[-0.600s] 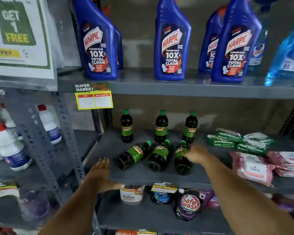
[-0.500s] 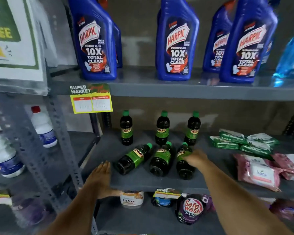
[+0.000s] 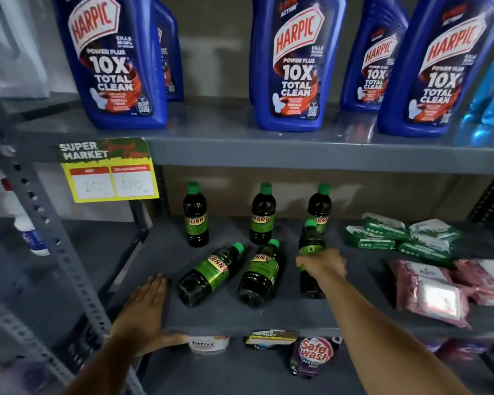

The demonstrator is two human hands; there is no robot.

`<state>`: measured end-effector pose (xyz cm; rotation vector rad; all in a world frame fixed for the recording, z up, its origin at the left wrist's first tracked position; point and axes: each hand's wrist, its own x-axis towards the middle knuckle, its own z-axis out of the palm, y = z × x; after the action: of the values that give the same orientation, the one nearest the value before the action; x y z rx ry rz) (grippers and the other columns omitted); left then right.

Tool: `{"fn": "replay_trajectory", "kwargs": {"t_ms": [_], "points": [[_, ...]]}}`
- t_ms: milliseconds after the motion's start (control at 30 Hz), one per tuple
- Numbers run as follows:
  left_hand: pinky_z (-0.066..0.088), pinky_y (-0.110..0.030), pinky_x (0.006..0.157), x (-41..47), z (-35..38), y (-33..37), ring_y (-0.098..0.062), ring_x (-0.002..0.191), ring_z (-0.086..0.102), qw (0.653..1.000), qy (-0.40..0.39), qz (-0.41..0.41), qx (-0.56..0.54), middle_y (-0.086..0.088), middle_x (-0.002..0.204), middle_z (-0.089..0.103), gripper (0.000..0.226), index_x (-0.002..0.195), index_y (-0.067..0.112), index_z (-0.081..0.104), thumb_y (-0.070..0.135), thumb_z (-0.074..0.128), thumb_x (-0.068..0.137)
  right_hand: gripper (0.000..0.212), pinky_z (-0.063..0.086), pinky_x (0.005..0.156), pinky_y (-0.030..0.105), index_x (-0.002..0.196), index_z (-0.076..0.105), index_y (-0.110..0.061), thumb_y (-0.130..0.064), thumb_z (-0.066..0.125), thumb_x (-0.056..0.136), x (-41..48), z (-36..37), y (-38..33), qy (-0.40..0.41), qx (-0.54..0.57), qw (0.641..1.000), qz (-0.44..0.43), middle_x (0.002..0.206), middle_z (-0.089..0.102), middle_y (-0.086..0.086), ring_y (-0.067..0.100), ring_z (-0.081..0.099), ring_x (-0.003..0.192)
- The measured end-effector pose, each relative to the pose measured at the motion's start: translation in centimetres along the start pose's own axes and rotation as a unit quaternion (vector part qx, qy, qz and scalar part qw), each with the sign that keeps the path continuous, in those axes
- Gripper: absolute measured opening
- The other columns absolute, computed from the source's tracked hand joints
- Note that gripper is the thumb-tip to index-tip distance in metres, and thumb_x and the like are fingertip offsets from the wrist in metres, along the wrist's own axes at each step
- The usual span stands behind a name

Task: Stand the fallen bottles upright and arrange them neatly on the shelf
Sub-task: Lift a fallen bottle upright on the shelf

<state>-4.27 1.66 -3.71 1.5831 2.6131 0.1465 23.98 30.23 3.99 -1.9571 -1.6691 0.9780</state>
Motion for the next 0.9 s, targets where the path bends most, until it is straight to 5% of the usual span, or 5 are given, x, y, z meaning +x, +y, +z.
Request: {"fn": "replay_trajectory", "kwargs": {"t_ms": [233,367,500,733,900], "points": [[0.0,-0.037,0.123,0.1,0.0,0.1,-0.018,0.151,-0.007,1.0,0.01,0.0,0.002,-0.004,0.165,-0.012,0.156,0.155,0.01,-0.009,0.109,0.033,0.041,0.08,0.043,0.092,0.045,0.125,0.046,-0.002,-0.018,0.089,0.059,1.0,-0.7,2.3,0.166,0.099,0.968,-0.159,0.125,0.048,0.02,0.038,0.043,0.119],[0.002,-0.038,0.123,0.1,0.3,0.2,-0.02,0.152,-0.002,1.0,0.02,0.0,0.009,-0.006,0.165,-0.006,0.159,0.155,0.007,-0.004,0.111,0.03,0.039,0.071,0.044,0.091,0.035,0.115,0.047,-0.002,-0.014,0.09,0.06,1.2,-0.2,4.5,0.161,0.184,0.943,-0.225,0.116,0.043,0.011,0.009,0.035,0.1],[0.003,-0.037,0.121,0.1,0.5,0.2,-0.021,0.152,0.003,1.0,0.027,-0.004,0.013,-0.007,0.165,0.003,0.158,0.156,0.007,0.004,0.11,0.033,0.04,0.066,0.053,0.085,0.052,0.106,0.056,0.006,-0.018,0.089,0.055,2.3,0.4,5.6,0.144,0.234,0.937,-0.214,0.112,0.058,0.021,0.04,0.058,0.104],[0.004,-0.036,0.122,0.3,0.4,0.1,-0.02,0.152,0.003,1.0,0.023,-0.01,0.016,-0.005,0.166,0.004,0.156,0.156,0.008,0.005,0.109,0.033,0.04,0.075,0.051,0.088,0.056,0.114,0.053,0.006,-0.022,0.094,0.057,1.9,0.3,5.8,0.12,0.228,0.939,-0.227,0.115,0.059,0.024,0.043,0.059,0.108],[0.005,-0.038,0.123,0.3,0.0,0.2,-0.018,0.151,-0.002,1.0,0.016,-0.023,-0.01,-0.002,0.166,0.0,0.16,0.157,0.012,0.001,0.109,0.039,0.034,0.084,0.033,0.096,0.052,0.12,0.049,0.004,-0.051,0.078,0.065,-3.8,1.4,7.3,0.279,0.113,0.882,-0.363,0.116,0.052,0.03,0.041,0.045,0.113]]}}
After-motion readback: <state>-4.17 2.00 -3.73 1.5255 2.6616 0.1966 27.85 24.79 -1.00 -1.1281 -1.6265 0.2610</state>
